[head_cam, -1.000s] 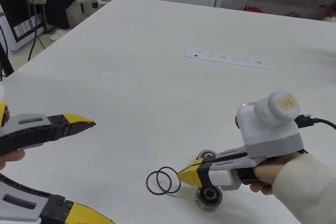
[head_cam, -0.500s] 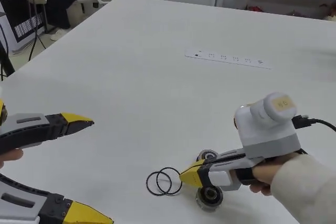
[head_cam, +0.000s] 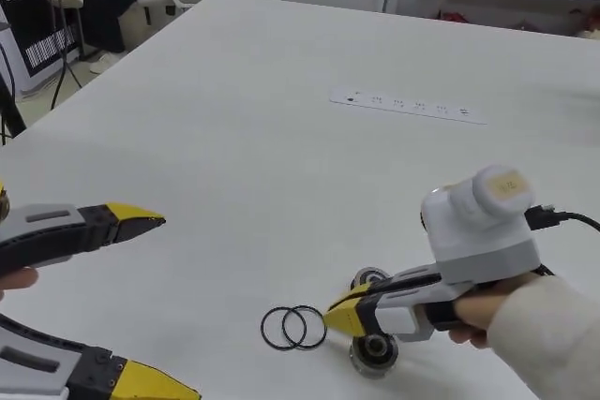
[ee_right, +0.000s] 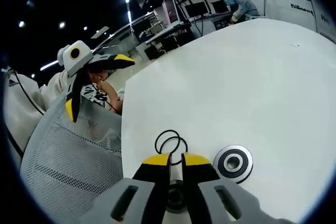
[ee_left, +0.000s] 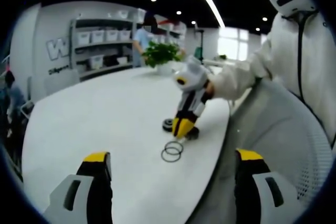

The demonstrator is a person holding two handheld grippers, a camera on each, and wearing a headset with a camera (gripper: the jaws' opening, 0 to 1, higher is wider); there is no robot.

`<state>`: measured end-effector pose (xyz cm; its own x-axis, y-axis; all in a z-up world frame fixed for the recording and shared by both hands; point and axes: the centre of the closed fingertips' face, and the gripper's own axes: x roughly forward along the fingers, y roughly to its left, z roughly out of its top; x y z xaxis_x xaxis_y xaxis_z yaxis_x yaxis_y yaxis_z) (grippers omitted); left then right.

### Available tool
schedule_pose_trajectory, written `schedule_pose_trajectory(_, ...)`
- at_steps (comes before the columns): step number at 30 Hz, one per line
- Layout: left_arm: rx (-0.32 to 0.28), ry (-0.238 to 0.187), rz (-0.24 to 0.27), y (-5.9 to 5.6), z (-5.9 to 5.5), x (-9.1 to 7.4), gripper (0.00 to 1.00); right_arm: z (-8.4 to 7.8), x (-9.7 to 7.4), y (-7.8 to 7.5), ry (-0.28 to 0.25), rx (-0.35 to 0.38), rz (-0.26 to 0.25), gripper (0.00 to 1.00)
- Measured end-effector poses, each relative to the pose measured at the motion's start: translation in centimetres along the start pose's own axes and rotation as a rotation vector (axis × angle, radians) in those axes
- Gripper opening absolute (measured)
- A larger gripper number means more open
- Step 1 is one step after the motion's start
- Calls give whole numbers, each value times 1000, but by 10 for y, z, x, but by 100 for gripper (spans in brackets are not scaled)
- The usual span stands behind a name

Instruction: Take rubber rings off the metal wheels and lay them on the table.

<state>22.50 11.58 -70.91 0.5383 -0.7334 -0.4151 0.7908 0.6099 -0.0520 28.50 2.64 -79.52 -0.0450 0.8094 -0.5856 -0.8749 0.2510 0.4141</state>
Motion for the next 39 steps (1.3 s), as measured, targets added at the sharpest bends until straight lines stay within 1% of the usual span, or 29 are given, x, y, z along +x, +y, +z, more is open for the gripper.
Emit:
schedule_pose_trajectory(9,7,4,-1,0,1,0,99,9,-16,2,-38,-20,-13,6)
schedule_pose_trajectory(12,11,3,-3,0,3,1,99,13,-23,1,-47,-45,-28,8)
schedule_pose_trajectory(21,20,6,-6,0,6,0,99,29,-46,6,-116,-60,-51,11)
schedule_pose_trajectory(32,35,3,-7,0,12,0,99,47,-74,-2,-187,-77,-96,14)
schedule_pose_trajectory(39,44,-4,-8,0,16,0,99,46,-85,-7,-200,-83,-125,18)
